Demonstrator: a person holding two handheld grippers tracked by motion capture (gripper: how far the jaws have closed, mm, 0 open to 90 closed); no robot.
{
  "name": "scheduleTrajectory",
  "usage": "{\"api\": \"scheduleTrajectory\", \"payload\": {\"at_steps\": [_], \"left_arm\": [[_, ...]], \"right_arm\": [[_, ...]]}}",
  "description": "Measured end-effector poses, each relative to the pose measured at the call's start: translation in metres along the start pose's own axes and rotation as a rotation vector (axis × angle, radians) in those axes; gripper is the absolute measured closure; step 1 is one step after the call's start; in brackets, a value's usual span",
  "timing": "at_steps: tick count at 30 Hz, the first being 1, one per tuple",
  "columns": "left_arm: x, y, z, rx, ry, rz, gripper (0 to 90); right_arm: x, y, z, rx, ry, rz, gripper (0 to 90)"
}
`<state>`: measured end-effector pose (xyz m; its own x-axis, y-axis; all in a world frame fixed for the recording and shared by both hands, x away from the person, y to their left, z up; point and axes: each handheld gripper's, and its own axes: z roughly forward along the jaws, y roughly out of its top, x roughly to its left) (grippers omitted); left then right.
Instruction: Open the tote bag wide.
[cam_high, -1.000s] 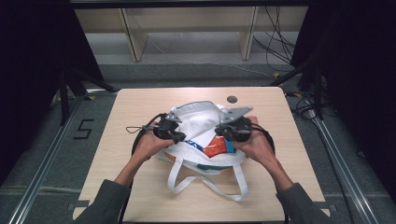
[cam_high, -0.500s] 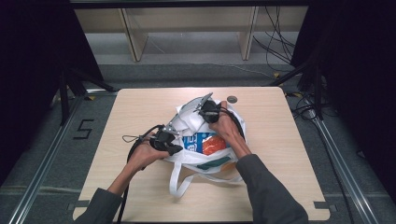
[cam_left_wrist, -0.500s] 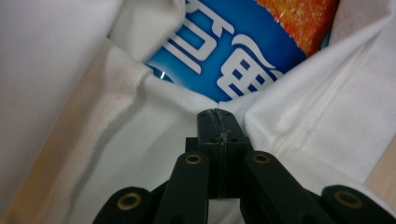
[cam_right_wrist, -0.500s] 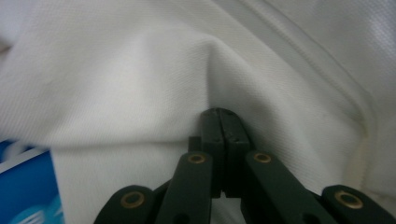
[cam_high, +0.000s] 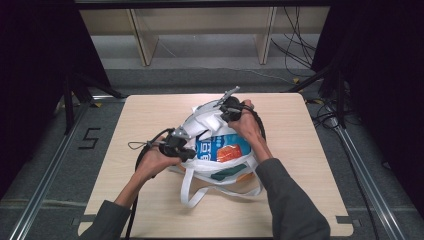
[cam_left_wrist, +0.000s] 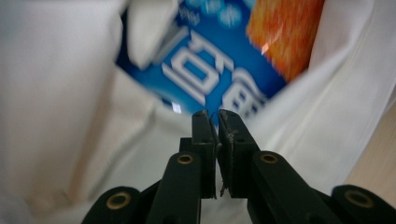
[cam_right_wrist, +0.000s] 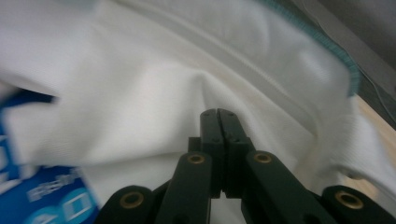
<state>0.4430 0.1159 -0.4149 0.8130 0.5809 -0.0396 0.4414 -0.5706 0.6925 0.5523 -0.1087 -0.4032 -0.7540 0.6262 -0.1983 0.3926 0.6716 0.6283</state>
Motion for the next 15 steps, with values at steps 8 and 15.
{"api": "scheduleTrajectory", "payload": {"at_steps": [8,15], "left_arm": [[0.008,0.057,0.045,0.007,0.044,0.003,85.2],[0.039,0.062,0.08,0.089,0.226,-0.044,89.2]], "right_arm": [[0.009,-0.04,-0.036,0.042,0.073,-0.007,90.0],[-0.026,-0.092,-0.04,0.111,-0.099,0.022,90.0]]}}
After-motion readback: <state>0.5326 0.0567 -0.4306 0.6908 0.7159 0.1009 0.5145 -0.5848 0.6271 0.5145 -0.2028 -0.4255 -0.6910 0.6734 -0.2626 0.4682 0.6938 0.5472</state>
